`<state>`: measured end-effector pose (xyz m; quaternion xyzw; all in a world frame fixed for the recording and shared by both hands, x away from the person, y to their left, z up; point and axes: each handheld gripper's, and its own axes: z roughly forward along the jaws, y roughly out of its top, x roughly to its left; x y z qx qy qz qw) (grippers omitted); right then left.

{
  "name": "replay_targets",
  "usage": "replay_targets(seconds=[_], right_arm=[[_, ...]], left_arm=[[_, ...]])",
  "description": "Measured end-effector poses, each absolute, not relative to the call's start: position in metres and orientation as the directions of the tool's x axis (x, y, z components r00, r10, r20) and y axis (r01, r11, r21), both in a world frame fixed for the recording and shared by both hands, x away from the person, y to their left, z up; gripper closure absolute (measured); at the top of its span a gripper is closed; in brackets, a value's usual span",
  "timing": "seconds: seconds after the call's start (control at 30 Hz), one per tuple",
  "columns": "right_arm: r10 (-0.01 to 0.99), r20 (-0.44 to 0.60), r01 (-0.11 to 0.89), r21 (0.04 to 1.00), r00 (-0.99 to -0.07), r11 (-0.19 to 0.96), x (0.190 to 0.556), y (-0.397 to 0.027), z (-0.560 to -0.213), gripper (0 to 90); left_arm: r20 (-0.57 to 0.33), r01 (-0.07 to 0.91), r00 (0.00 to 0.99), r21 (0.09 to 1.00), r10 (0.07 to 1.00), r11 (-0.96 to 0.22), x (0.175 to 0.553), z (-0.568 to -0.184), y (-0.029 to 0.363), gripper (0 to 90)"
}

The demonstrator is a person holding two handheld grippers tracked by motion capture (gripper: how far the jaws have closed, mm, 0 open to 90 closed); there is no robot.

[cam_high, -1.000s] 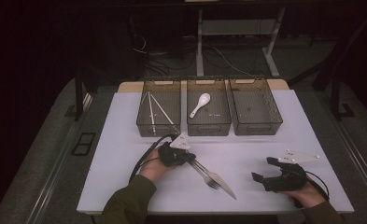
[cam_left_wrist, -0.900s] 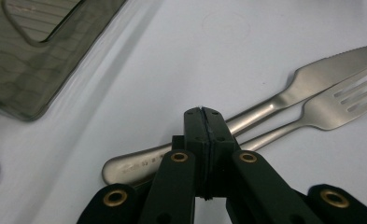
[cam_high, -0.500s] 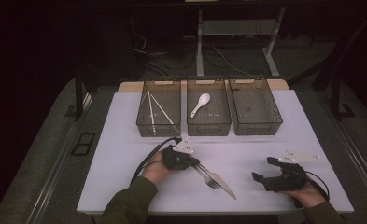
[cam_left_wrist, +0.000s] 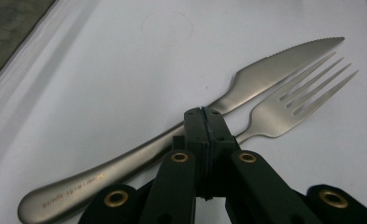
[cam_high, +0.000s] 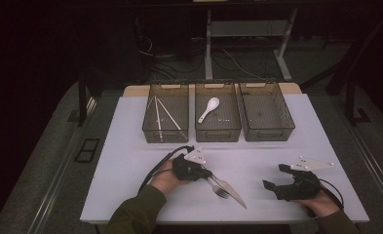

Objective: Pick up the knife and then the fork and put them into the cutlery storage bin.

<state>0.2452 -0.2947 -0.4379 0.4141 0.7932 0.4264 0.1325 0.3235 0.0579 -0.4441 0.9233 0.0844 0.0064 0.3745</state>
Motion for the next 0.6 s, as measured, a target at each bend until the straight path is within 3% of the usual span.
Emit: replay_targets(seconds=[0.6], right_arm=[[0.771,0.145,0.543,0.788,-0.620,0.289,0.245,-0.296,-0.438,12.0]], left_arm=[[-0.016,0.169,0.978,0.648,0.208,-0.743,0.327,-0.442,0.083,89.6]])
